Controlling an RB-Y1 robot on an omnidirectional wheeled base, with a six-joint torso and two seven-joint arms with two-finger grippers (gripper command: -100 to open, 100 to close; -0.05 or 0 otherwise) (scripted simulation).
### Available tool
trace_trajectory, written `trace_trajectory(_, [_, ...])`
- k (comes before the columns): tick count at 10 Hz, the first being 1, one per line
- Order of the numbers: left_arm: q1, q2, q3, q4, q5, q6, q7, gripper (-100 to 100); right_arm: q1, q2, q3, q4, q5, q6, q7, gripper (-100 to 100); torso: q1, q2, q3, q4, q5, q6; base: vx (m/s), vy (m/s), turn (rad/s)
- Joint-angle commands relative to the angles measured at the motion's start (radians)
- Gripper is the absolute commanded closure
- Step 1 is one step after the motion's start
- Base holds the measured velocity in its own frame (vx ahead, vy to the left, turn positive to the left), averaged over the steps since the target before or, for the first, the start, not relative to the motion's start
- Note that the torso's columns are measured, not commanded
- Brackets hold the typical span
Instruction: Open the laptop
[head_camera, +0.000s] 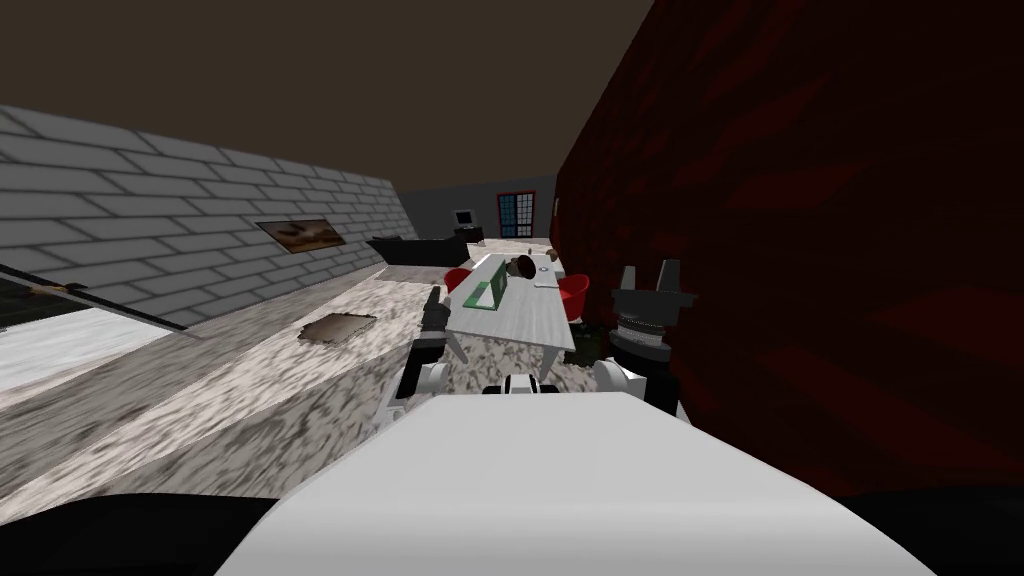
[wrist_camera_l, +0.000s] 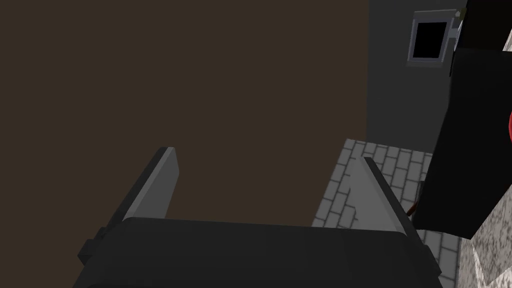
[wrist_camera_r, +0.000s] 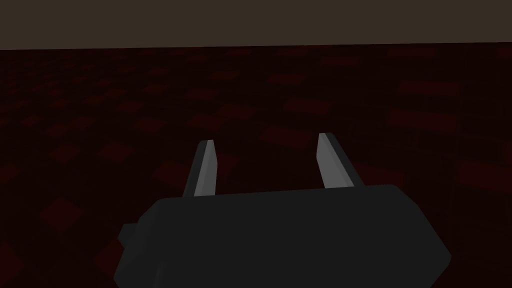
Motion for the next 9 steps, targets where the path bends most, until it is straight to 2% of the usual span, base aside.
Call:
trace_trajectory(1, [-0.024, 0.01, 0.006, 0.029, -0.014, 0.046, -0.003, -100, 0.0, 0.0, 0.0, 0.0, 0.0, 0.0, 0.0, 0, 0.0, 0.0, 0.0, 0.0, 0.0, 0.0, 0.007, -0.024, -0.101])
trace_trajectory(4, [-0.054, 0.033, 0.014, 0.067, -0.034, 0.104, -0.007, -100, 0.0, 0.0, 0.0, 0.0, 0.0, 0.0, 0.0, 0, -0.001, 0.0, 0.0, 0.0, 0.0, 0.0, 0.008, -0.026, -0.152])
trace_trajectory(9, [-0.118, 0.115, 0.03, 0.149, -0.075, 0.226, -0.017, -100, 0.0, 0.0, 0.0, 0.0, 0.0, 0.0, 0.0, 0, -0.001, 0.0, 0.0, 0.0, 0.0, 0.001, 0.011, -0.032, -0.178])
